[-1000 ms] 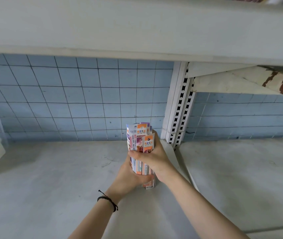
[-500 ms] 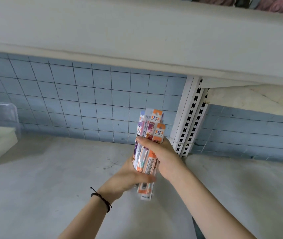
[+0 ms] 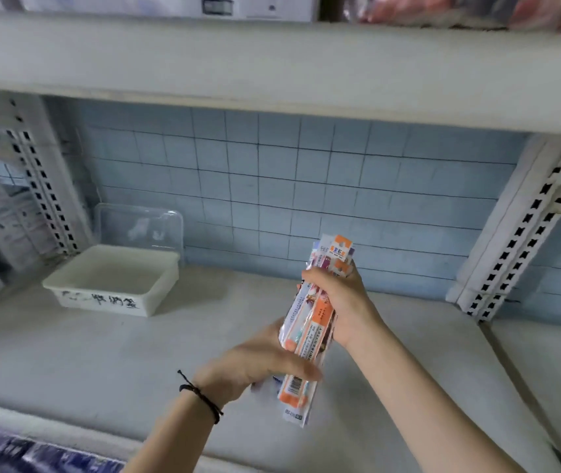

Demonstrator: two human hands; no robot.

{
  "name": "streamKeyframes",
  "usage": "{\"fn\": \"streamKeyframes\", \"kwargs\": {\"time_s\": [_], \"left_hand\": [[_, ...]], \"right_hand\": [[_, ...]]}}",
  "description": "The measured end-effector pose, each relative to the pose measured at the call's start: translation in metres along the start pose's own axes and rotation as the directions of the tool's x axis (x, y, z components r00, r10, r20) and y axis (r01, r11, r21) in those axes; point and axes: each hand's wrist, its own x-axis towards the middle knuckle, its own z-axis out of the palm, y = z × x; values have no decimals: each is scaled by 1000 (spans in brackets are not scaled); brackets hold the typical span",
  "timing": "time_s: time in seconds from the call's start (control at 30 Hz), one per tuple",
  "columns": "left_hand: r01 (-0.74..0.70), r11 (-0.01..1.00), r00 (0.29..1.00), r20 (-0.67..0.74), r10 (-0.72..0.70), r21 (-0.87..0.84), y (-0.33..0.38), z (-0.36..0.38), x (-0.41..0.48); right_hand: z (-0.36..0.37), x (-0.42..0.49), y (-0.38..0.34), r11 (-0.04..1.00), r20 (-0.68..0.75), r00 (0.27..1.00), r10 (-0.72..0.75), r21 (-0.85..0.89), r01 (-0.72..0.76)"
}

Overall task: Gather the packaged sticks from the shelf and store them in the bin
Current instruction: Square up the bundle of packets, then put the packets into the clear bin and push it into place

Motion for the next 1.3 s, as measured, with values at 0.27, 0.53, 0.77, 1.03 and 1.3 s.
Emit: {"fn": "streamKeyframes", "kwargs": {"time_s": [0.27, 0.53, 0.77, 1.03, 1.3], "left_hand": [[-75, 997, 916, -397, 60, -21, -38, -107, -100], [-479, 782, 714, -696, 82, -400, -55, -141, -131], [-538, 769, 656, -744, 125, -345, -60, -206, -120], [-461, 843, 642, -760, 102, -276, -62, -292, -89], [-358, 906, 660, -748, 72, -228, -74, -334, -60]], "right_hand": [[128, -29, 47, 966, -328, 940, -98, 195, 169], [208, -32, 74, 821, -563, 815, -140, 394, 414], [258, 5, 89, 789, -498, 866, -45, 514, 337], [295, 46, 102, 820, -267, 964, -18, 547, 167], [318, 81, 115, 822, -357, 926, 125, 559, 104]]}}
